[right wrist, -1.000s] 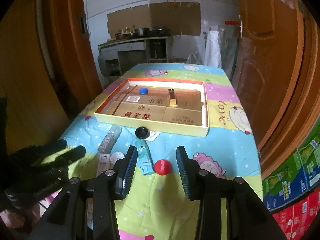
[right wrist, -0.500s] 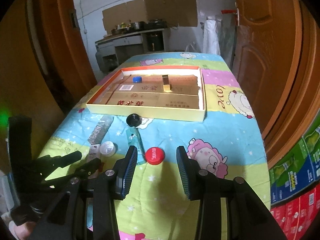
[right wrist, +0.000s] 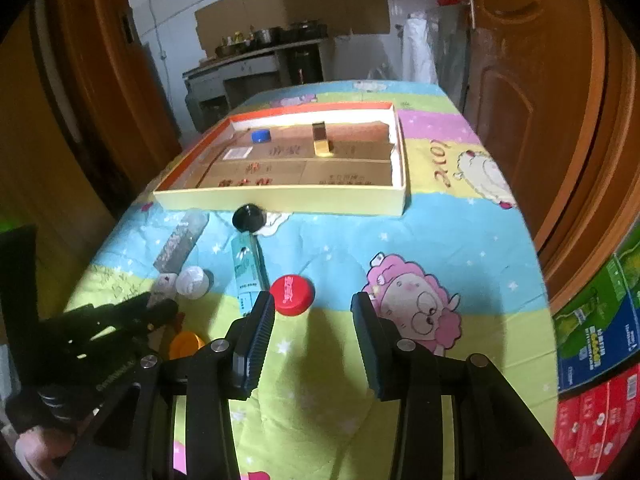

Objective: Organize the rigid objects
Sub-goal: 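Grasp the white Hello Kitty box with the left tool while the right tool grasps the red cap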

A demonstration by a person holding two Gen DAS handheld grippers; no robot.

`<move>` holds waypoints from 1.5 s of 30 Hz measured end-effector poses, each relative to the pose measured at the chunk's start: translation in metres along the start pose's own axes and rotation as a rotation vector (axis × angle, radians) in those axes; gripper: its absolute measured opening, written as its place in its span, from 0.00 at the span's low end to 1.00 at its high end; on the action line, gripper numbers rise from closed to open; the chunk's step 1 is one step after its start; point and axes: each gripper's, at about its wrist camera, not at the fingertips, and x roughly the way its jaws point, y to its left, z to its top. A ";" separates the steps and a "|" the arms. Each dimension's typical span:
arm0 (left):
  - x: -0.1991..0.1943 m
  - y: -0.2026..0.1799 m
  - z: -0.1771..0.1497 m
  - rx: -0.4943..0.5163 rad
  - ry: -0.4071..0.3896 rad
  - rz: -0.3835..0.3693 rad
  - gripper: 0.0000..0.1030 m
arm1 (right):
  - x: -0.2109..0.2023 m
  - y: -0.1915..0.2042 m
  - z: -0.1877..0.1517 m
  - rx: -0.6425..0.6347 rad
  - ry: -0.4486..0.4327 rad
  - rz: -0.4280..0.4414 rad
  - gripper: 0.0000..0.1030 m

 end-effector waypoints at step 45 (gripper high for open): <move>-0.033 0.024 0.013 -0.018 -0.108 -0.029 0.18 | 0.039 0.031 0.005 -0.111 0.029 -0.068 0.30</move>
